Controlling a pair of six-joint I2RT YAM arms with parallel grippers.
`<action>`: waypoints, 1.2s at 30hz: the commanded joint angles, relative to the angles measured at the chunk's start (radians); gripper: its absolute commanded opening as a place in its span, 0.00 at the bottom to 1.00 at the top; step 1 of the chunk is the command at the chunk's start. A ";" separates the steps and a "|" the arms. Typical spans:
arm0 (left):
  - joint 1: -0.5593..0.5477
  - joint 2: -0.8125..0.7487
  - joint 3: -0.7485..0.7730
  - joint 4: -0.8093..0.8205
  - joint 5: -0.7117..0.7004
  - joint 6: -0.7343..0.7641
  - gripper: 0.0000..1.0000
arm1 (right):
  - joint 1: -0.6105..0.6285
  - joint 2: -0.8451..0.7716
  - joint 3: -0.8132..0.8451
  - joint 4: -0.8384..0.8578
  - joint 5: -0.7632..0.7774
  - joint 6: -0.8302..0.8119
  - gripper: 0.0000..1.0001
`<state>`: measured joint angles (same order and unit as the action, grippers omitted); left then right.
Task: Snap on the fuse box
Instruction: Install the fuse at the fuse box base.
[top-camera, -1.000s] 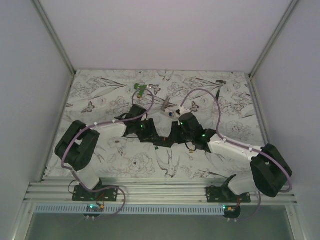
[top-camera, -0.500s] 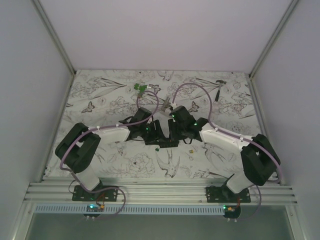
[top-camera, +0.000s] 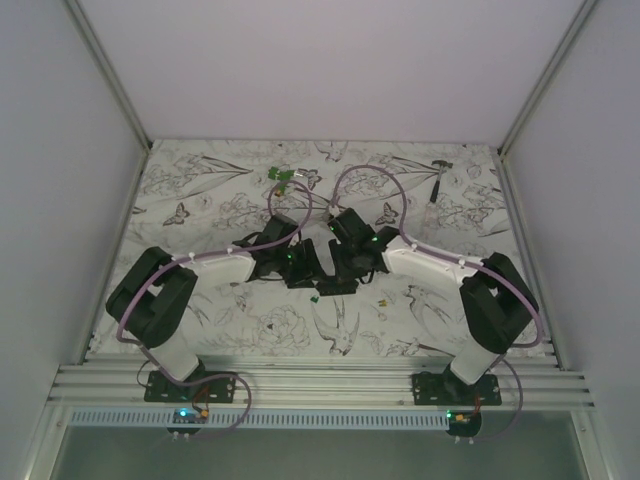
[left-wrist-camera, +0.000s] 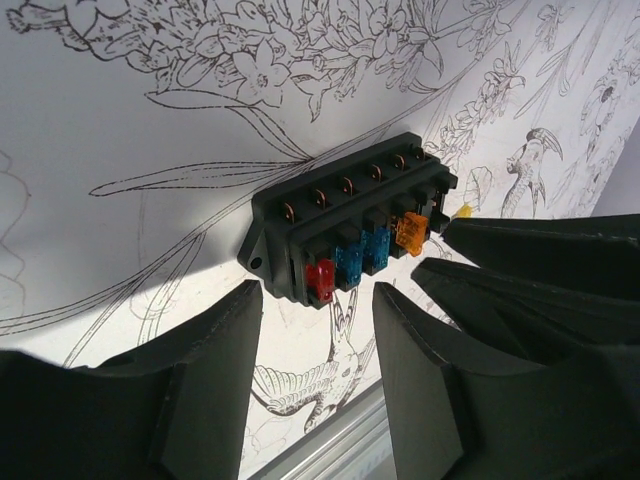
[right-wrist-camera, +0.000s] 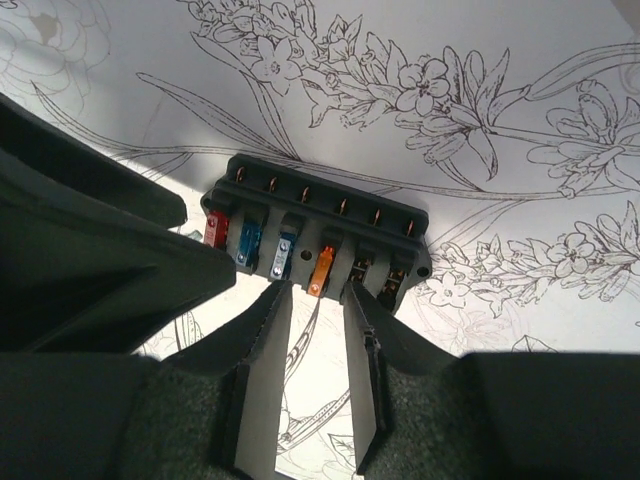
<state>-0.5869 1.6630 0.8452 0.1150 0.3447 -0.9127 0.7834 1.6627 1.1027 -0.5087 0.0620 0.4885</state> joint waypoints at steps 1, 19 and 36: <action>0.007 0.021 0.031 -0.009 0.033 0.027 0.50 | 0.016 0.033 0.060 -0.044 0.023 0.005 0.33; 0.007 0.075 0.035 -0.012 0.048 0.033 0.41 | 0.027 0.073 0.071 -0.067 0.043 0.018 0.10; 0.004 0.116 0.024 -0.032 0.015 0.032 0.30 | 0.027 0.086 0.017 -0.067 0.048 -0.014 0.00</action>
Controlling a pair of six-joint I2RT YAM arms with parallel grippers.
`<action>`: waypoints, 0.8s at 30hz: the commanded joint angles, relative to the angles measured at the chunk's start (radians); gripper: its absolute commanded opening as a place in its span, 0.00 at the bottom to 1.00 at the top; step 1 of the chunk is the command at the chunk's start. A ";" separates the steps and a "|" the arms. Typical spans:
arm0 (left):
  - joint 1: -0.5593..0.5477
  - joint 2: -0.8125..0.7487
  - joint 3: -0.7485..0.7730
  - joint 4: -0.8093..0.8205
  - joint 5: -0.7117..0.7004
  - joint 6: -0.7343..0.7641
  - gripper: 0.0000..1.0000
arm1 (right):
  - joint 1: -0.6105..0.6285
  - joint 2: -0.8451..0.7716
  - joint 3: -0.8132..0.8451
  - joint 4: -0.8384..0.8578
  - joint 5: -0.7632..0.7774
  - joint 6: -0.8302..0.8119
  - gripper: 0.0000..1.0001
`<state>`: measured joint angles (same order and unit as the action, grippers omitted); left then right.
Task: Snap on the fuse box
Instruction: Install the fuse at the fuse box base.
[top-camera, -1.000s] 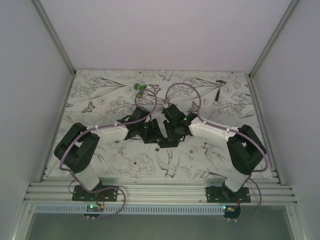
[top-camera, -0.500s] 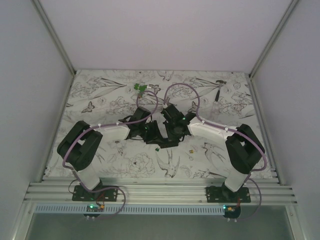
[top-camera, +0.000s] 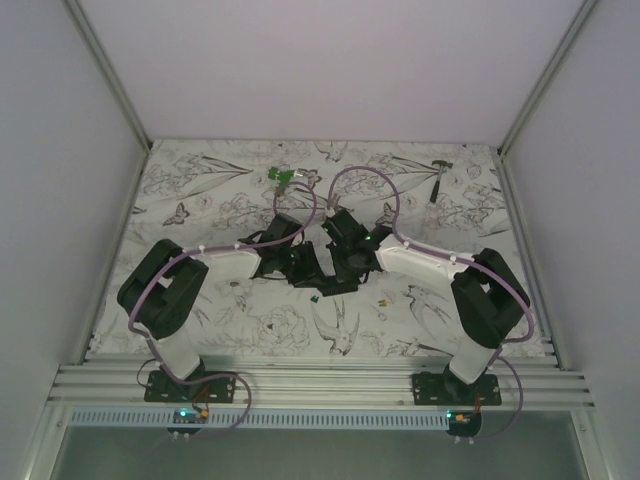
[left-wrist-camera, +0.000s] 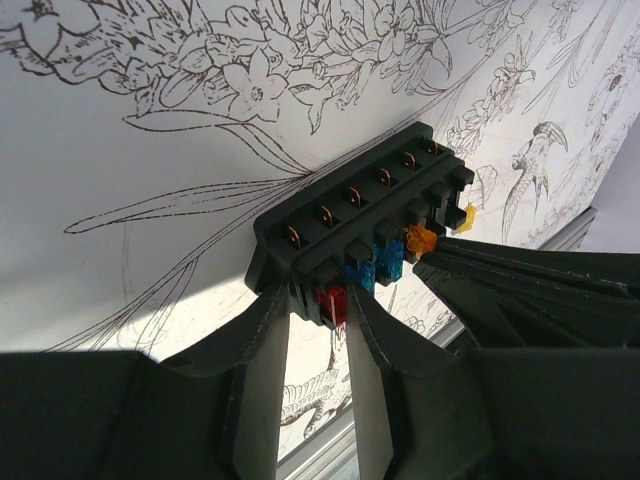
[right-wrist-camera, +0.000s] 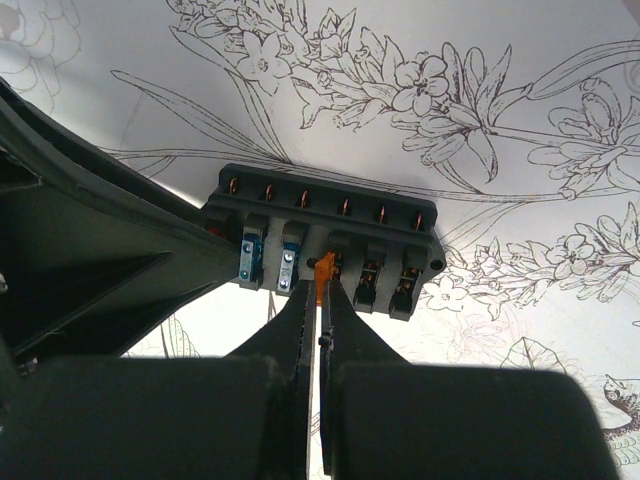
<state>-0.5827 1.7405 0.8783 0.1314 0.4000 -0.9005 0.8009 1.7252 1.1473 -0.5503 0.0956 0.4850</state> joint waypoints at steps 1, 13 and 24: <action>0.000 0.035 -0.010 -0.050 -0.042 0.021 0.30 | 0.009 0.016 -0.021 -0.028 0.017 -0.012 0.01; 0.000 0.023 -0.010 -0.064 -0.052 0.031 0.30 | 0.009 -0.001 0.062 -0.084 0.061 -0.029 0.10; 0.000 0.029 -0.002 -0.068 -0.047 0.035 0.30 | 0.011 0.033 0.060 -0.075 0.031 -0.050 0.01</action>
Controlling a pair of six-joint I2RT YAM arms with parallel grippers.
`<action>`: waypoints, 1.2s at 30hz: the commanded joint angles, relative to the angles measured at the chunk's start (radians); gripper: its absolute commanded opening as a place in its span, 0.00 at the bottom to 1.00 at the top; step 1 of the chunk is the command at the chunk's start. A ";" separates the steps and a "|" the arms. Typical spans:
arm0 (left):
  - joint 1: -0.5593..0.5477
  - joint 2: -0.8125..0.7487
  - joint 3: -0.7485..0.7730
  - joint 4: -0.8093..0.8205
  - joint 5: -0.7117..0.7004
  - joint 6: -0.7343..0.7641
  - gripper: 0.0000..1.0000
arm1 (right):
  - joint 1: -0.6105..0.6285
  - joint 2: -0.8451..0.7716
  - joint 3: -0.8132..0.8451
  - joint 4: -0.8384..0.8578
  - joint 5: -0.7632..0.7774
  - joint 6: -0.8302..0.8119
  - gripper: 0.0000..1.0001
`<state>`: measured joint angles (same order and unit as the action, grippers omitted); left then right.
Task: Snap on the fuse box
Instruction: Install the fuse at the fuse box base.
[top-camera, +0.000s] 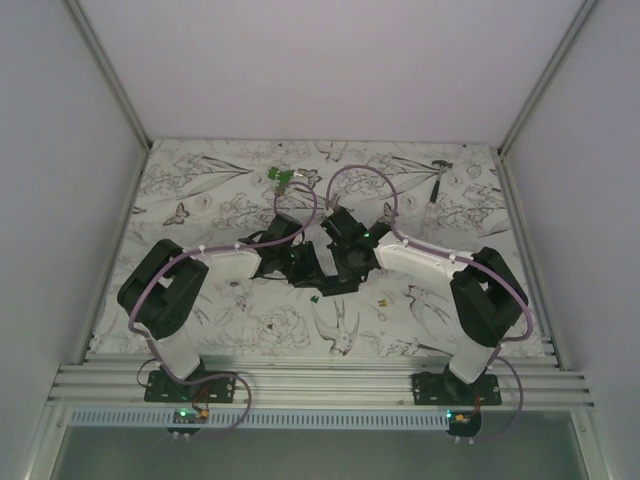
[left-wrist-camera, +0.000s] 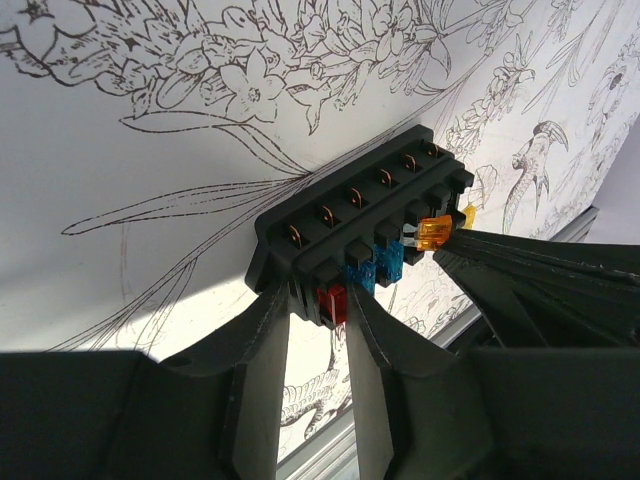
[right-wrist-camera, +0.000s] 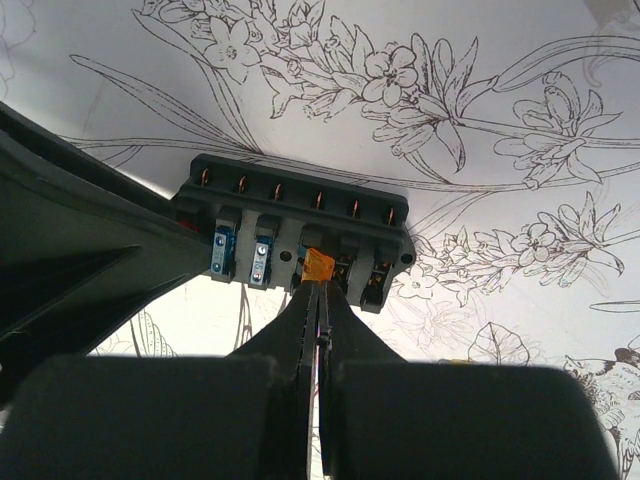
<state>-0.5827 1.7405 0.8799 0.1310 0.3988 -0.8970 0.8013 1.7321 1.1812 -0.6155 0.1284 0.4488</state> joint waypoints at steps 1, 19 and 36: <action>0.000 0.028 -0.003 -0.068 -0.045 0.032 0.30 | 0.011 0.025 0.023 -0.004 -0.006 -0.014 0.00; -0.002 0.018 -0.005 -0.068 -0.044 0.029 0.30 | 0.009 -0.008 -0.020 0.104 -0.083 0.038 0.10; -0.004 0.013 -0.010 -0.068 -0.048 0.027 0.29 | -0.003 -0.089 -0.068 0.167 -0.100 0.077 0.15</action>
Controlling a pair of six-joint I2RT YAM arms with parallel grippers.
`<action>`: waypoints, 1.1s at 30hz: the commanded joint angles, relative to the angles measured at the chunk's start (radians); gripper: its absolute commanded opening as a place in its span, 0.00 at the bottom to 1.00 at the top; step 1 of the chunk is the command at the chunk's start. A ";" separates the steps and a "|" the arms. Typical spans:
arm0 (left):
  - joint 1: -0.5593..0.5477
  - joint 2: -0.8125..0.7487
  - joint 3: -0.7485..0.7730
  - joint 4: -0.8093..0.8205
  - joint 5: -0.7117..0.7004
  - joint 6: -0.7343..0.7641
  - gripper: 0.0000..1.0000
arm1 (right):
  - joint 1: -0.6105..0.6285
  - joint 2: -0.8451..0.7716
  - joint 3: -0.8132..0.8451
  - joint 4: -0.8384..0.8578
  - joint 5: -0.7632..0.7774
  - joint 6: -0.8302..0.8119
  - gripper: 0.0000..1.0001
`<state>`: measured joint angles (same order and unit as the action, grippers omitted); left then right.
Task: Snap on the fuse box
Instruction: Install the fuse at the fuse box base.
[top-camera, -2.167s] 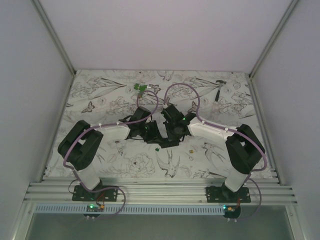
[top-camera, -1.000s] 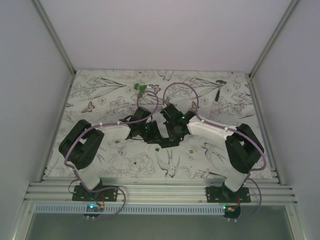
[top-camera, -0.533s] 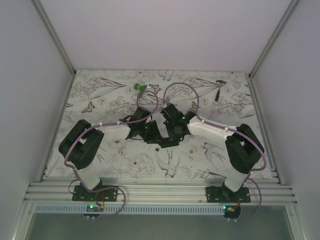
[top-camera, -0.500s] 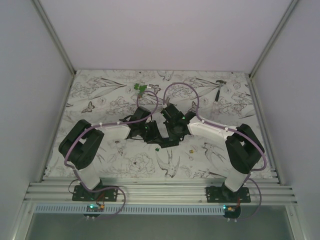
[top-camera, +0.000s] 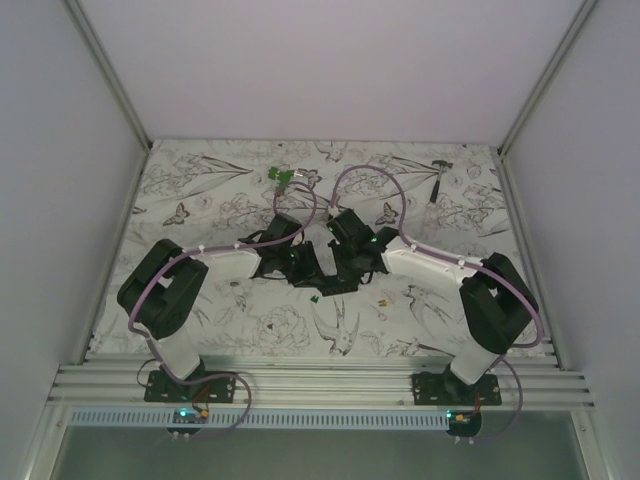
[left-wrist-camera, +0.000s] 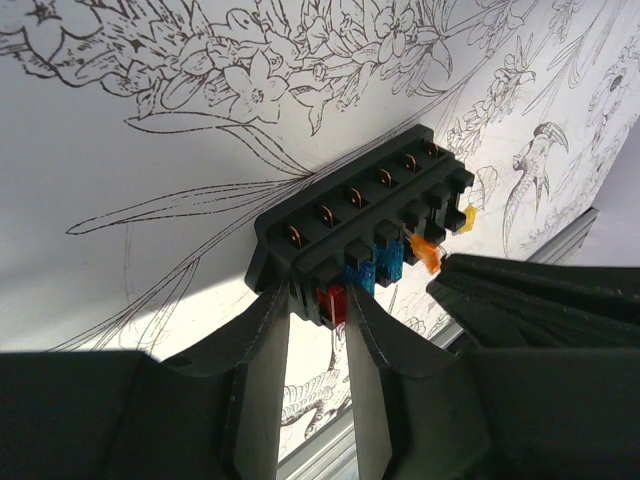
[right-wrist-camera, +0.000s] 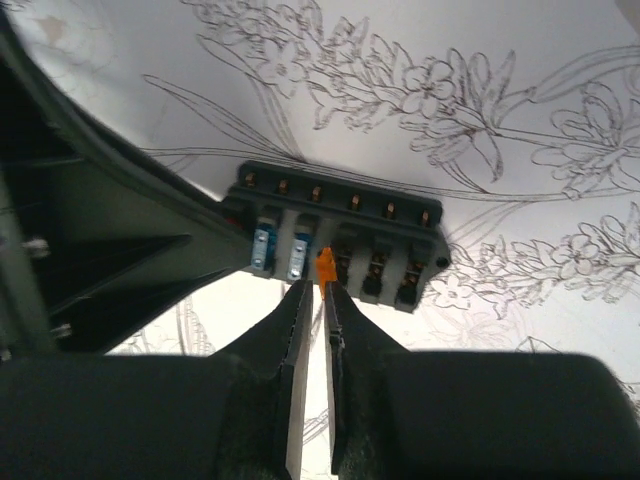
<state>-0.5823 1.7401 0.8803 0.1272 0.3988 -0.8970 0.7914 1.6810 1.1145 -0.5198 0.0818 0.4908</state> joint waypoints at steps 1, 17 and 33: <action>-0.005 0.012 -0.010 -0.065 -0.048 0.027 0.29 | 0.007 -0.041 -0.001 0.072 -0.053 0.035 0.14; -0.005 0.012 -0.010 -0.064 -0.051 0.024 0.29 | 0.083 -0.049 -0.001 0.062 0.095 -0.110 0.27; 0.025 -0.129 -0.053 -0.045 -0.041 -0.042 0.54 | 0.111 -0.233 -0.191 0.256 0.085 -0.440 0.33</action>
<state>-0.5774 1.6936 0.8486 0.1036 0.3653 -0.9138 0.8955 1.5078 0.9627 -0.3824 0.2028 0.1673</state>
